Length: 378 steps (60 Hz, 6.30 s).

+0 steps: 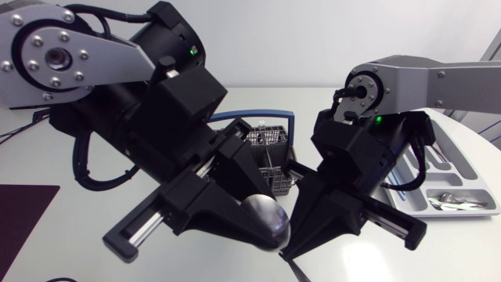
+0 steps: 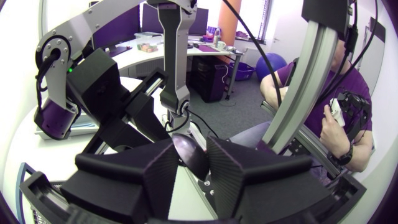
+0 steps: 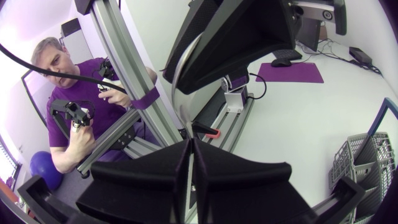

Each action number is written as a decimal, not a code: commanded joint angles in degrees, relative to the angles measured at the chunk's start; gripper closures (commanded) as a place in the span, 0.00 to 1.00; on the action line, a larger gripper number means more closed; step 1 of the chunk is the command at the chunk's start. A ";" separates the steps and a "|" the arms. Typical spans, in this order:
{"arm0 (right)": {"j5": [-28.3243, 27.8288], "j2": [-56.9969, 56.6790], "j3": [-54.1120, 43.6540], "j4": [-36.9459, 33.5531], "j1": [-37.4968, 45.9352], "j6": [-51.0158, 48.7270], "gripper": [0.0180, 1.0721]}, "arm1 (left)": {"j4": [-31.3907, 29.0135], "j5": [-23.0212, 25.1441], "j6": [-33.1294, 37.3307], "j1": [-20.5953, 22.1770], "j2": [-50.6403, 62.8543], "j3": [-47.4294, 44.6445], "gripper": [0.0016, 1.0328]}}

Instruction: Sort the cutlery from the basket into the organizer compartments.

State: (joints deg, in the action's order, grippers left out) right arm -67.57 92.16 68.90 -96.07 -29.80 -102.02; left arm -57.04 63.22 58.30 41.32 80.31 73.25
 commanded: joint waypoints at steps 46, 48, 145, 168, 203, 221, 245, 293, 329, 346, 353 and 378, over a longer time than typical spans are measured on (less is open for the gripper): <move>-0.63 -0.05 0.18 -3.86 1.33 3.49 0.94 | 4.83 1.03 -6.54 -3.88 0.90 4.00 0.19; -0.54 -0.05 0.09 -3.33 1.41 3.93 0.95 | 5.71 1.03 -7.41 -4.23 0.81 4.00 0.18; 36.55 -0.67 -5.10 69.79 37.54 62.11 0.94 | 31.72 -31.58 -30.09 -8.19 -8.77 -8.83 0.05; 53.60 5.14 2.20 79.46 43.60 72.22 0.94 | 31.81 -34.04 -30.27 -7.83 -9.74 -9.80 0.05; 67.13 16.82 9.58 83.33 48.61 75.83 0.94 | 32.78 -39.40 -30.18 -7.66 -11.85 -11.64 0.05; 69.50 23.59 15.91 78.14 48.79 78.29 0.94 | 32.60 -39.93 -30.97 -6.43 -12.20 -11.55 0.05; 69.24 30.98 20.31 73.92 50.10 78.64 0.94 | 32.16 -40.11 -30.97 -5.90 -13.16 -11.64 0.05; 63.18 16.82 12.48 73.66 48.96 78.11 0.30 | 31.20 -42.30 -31.58 -5.46 -14.31 -10.50 0.05; 55.27 -7.26 -6.68 73.75 33.14 77.14 0.23 | 32.78 -44.76 -30.88 -18.21 -19.76 -20.08 0.05; 55.27 -5.15 -7.20 73.66 23.65 80.92 0.22 | 38.40 -44.76 -29.30 -27.17 -15.36 -25.27 0.06; 55.27 -2.69 -7.03 74.45 21.28 82.15 0.22 | 40.95 -44.76 -29.30 -28.75 -12.20 -26.23 0.10; 55.18 6.54 -4.04 76.38 17.23 84.35 0.31 | 48.16 -47.23 -29.39 -29.37 4.15 -24.56 0.20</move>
State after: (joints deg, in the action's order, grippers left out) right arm -12.23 96.95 63.55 -20.34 -11.70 -19.44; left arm -9.76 16.40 28.51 12.10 81.23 48.03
